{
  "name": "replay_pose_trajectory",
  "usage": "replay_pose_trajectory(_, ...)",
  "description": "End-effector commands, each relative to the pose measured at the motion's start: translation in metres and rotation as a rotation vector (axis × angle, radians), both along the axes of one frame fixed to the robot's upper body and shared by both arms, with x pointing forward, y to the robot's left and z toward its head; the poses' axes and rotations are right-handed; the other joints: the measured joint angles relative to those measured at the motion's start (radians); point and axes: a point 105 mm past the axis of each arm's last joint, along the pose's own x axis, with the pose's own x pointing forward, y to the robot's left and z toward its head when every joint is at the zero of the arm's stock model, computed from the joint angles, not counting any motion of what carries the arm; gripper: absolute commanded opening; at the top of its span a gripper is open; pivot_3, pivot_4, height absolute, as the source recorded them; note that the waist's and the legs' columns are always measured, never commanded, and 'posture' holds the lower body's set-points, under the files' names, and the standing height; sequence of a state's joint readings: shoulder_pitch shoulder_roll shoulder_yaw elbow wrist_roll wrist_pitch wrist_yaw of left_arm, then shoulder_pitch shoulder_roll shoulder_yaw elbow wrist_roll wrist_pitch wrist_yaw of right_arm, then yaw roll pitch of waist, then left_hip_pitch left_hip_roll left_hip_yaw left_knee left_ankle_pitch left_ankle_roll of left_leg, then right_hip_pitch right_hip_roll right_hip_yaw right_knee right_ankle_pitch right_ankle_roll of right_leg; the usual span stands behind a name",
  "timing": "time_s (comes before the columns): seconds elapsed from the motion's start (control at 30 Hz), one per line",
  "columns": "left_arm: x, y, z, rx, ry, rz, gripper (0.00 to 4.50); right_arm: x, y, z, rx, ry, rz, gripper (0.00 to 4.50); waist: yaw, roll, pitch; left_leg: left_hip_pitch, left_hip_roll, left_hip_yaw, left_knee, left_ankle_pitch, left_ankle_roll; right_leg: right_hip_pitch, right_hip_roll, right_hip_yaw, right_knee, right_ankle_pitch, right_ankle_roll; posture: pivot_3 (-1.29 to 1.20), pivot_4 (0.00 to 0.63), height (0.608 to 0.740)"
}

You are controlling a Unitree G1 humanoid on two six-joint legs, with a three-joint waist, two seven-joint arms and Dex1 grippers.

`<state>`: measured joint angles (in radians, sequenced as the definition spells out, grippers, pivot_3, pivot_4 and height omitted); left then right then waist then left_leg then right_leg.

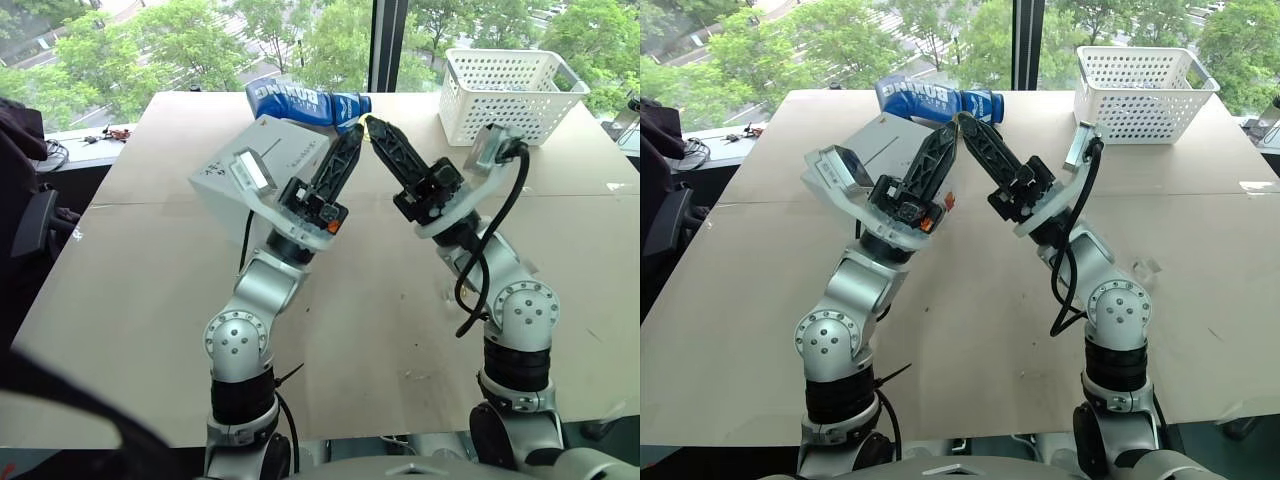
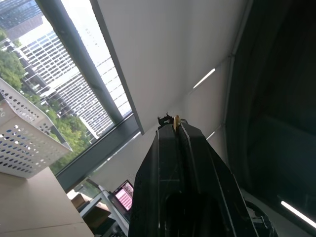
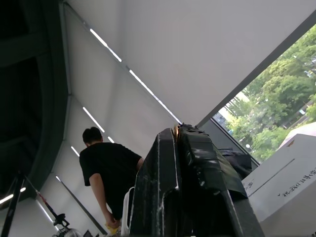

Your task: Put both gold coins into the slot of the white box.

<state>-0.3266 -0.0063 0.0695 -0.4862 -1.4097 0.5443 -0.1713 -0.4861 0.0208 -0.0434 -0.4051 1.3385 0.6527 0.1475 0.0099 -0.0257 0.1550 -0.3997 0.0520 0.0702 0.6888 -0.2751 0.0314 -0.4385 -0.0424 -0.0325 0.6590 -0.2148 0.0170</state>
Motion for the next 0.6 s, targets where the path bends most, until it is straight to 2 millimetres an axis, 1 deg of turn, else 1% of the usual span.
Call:
replay_pose_trajectory(0.03, -0.017, -0.005, 0.010, -0.028, -0.053, -0.093, 0.03, -0.022, 0.007, 0.011, 0.011, -0.062, 0.106, 0.00, 0.000, 0.000, 0.000, 0.000, 0.000, 0.000, 0.000, 0.000, 0.000, 0.000, 0.000, 0.000, 0.000, 0.000, 0.000, 0.00, 0.150, 0.704)
replay_pose_trajectory(0.13, -0.018, -0.004, 0.009, -0.029, -0.048, -0.107, 0.03, -0.025, 0.009, 0.010, 0.005, -0.064, 0.133, 0.00, 0.000, 0.000, 0.000, 0.000, 0.000, 0.000, 0.000, 0.000, 0.000, 0.000, 0.000, 0.000, 0.000, 0.000, 0.000, 0.00, 0.150, 0.704)
replay_pose_trajectory(0.27, -0.018, -0.007, 0.004, -0.003, -0.030, -0.130, 0.03, -0.032, 0.014, 0.003, -0.059, -0.079, 0.180, 0.00, 0.000, 0.000, 0.000, 0.000, 0.000, 0.000, 0.000, 0.000, 0.000, 0.000, 0.000, 0.000, -0.001, 0.000, 0.000, 0.00, 0.150, 0.704)
replay_pose_trajectory(0.4, -0.016, -0.006, 0.002, -0.007, -0.018, -0.123, 0.03, -0.028, 0.014, -0.001, -0.097, -0.083, 0.159, 0.00, 0.000, 0.000, 0.000, 0.000, 0.000, 0.000, 0.000, 0.000, 0.000, 0.000, 0.000, 0.000, -0.001, 0.000, 0.000, 0.00, 0.150, 0.704)
replay_pose_trajectory(0.43, -0.016, -0.005, 0.001, -0.004, -0.015, -0.122, 0.00, -0.027, 0.013, -0.001, -0.096, -0.083, 0.155, 0.64, 0.001, 0.000, 0.000, 0.000, 0.000, 0.000, -0.001, 0.000, 0.000, 0.000, 0.000, 0.000, -0.001, 0.000, 0.000, 0.00, 0.150, 0.704)
replay_pose_trajectory(0.5, -0.015, -0.005, -0.001, 0.007, -0.006, -0.120, 0.00, -0.025, 0.011, 0.000, -0.101, -0.093, 0.139, 1.36, -0.001, 0.000, 0.000, 0.000, 0.000, 0.000, -0.001, 0.000, 0.000, 0.000, 0.000, 0.000, -0.001, 0.000, 0.000, 0.00, 0.150, 0.704)
replay_pose_trajectory(0.53, -0.015, -0.005, -0.002, 0.008, -0.004, -0.120, 0.00, -0.023, 0.011, 0.000, -0.101, -0.094, 0.129, 1.90, -0.001, 0.000, 0.000, 0.000, 0.000, 0.000, -0.001, 0.000, 0.000, 0.000, 0.000, 0.000, -0.001, 0.000, 0.000, 0.00, 0.150, 0.704)
replay_pose_trajectory(0.57, -0.015, -0.005, -0.002, 0.005, -0.003, -0.117, 0.00, -0.020, 0.009, 0.001, -0.097, -0.093, 0.108, 2.28, -0.001, 0.000, 0.000, 0.000, 0.000, 0.000, -0.001, 0.000, 0.000, 0.000, 0.000, 0.000, -0.001, 0.000, 0.000, 0.00, 0.150, 0.704)
replay_pose_trajectory(0.6, -0.014, -0.003, -0.002, 0.004, -0.004, -0.109, 0.00, -0.015, 0.006, 0.002, -0.082, -0.080, 0.077, 2.86, -0.001, 0.000, 0.000, 0.000, 0.000, 0.000, -0.001, 0.000, 0.000, 0.000, 0.000, 0.000, -0.001, 0.000, 0.000, 0.00, 0.150, 0.704)
